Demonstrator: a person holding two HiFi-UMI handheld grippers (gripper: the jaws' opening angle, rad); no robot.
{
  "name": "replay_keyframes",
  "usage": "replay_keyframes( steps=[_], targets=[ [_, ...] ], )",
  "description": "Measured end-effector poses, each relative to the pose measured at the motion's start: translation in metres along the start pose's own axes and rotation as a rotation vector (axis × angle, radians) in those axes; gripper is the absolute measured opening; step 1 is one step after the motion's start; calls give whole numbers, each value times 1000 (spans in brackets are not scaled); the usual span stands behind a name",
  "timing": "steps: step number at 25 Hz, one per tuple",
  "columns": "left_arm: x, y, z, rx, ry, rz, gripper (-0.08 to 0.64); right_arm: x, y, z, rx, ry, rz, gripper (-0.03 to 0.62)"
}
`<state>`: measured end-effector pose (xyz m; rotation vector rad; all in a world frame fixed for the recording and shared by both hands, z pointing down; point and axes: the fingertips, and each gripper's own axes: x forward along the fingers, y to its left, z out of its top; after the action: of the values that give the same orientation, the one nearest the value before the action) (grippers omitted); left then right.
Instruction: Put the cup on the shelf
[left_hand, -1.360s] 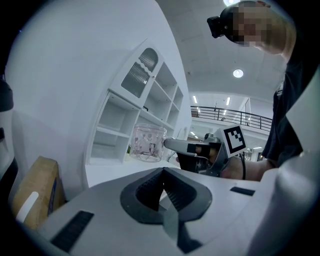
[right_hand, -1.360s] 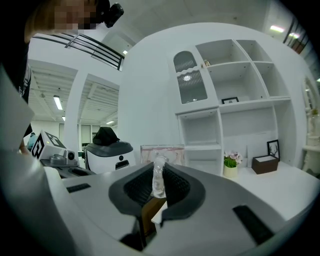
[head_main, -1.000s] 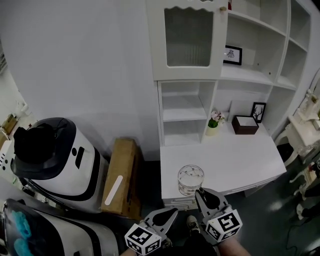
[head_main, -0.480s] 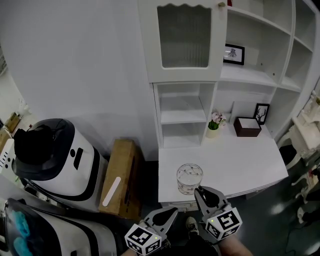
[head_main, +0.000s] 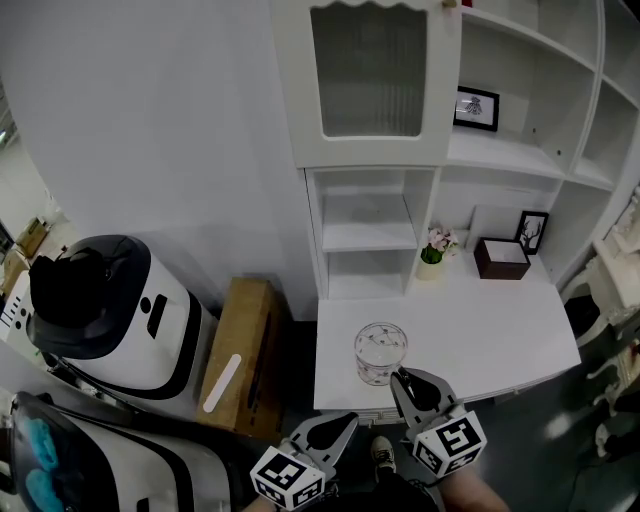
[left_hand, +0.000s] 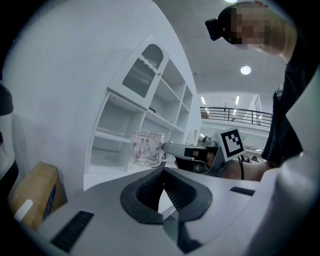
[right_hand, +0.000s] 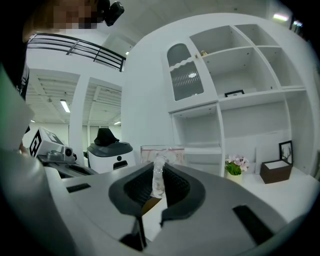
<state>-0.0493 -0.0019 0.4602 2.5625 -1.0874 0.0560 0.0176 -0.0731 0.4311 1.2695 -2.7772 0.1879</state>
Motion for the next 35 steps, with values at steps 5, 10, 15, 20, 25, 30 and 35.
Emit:
replay_keyframes(
  steps=[5,10,15,20,25,30,35],
  targets=[
    [9,5,3,-1,1,19,5,10,-11,3,0,-4,15,29],
    [20,10,5,-1,0,37,5,19,-22,5,-2,-7,34,29],
    [31,13,9,-1,-2,47,5,27,-33,9,-5,-11,46,29],
    [45,16,15,-1,-8,57,5,35,-46,13,-9,-16,59,29],
    [59,19,20,0,-20,74,5,42,-61,17,-14,-26,72,29],
    [71,25,25,0,-32,99,5,52,-77,22,-17,-35,86,29],
    [81,31,27,-8,-42,129,5,63,-90,23,-23,-32,109,29]
  ],
)
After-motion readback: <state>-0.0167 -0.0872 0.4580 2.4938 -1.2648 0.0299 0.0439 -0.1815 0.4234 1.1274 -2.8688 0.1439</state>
